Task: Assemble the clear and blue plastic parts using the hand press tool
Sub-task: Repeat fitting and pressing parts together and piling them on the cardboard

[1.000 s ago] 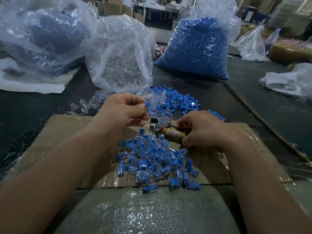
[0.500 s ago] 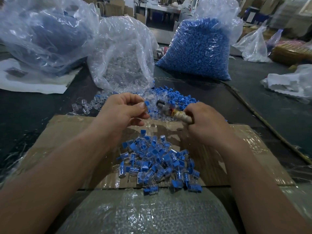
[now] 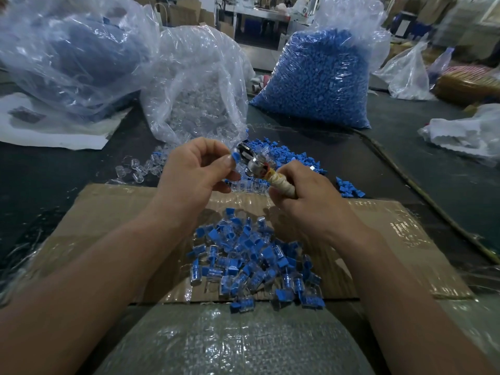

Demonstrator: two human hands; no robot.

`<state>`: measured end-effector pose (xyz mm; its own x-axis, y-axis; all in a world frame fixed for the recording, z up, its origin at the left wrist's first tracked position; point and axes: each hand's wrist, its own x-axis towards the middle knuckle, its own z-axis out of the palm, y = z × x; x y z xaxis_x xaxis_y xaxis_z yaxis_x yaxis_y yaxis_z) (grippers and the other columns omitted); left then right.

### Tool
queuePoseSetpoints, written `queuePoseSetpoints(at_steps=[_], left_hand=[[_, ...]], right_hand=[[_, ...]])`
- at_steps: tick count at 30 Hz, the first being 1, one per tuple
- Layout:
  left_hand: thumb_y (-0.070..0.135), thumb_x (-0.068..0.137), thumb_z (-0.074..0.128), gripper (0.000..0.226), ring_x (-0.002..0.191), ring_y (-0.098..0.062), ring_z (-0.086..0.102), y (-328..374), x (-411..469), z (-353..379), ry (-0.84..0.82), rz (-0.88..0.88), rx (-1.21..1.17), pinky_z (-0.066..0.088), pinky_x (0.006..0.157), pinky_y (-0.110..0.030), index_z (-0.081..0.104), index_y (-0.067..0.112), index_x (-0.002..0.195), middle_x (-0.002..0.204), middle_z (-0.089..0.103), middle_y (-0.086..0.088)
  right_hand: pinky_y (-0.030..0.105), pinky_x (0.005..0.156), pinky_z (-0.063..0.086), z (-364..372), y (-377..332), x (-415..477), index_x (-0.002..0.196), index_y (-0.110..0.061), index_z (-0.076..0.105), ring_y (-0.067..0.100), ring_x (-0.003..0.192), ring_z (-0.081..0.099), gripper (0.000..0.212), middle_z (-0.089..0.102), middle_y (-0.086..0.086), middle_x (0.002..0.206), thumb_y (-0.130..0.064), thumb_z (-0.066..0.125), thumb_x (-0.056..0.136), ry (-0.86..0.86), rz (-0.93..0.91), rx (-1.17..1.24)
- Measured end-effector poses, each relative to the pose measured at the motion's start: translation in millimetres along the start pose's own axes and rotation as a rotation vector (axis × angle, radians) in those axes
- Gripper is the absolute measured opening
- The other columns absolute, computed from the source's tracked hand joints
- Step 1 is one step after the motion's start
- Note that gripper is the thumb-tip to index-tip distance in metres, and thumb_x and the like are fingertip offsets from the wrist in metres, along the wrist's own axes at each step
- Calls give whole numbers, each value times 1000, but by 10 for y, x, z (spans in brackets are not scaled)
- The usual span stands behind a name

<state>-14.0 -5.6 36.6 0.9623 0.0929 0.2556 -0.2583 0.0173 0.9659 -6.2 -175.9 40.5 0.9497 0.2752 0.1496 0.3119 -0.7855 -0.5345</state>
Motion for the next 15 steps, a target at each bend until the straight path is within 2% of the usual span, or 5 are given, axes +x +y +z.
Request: queuePoseSetpoints(at_steps=[10,15], left_hand=[[-4,87,53,18,57,-1,61,0,-8,30,21,47,88,50,54,-15,56,12,79,70,60,-3],[-5,87,53,21,57,0,60,-34,-7,36,50,55,103,52,57,-15,56,14,78,69,60,-1]], right_hand=[[24,55,29,-3,-4,2,88,-27,43,4,69,42,12,46,-11,79,-28,54,90,-27,-5,-44],[25,53,27,24,-26,10,74,-30,37,2,66,41,23,45,-12,73,-27,53,89,-18,-20,-114]])
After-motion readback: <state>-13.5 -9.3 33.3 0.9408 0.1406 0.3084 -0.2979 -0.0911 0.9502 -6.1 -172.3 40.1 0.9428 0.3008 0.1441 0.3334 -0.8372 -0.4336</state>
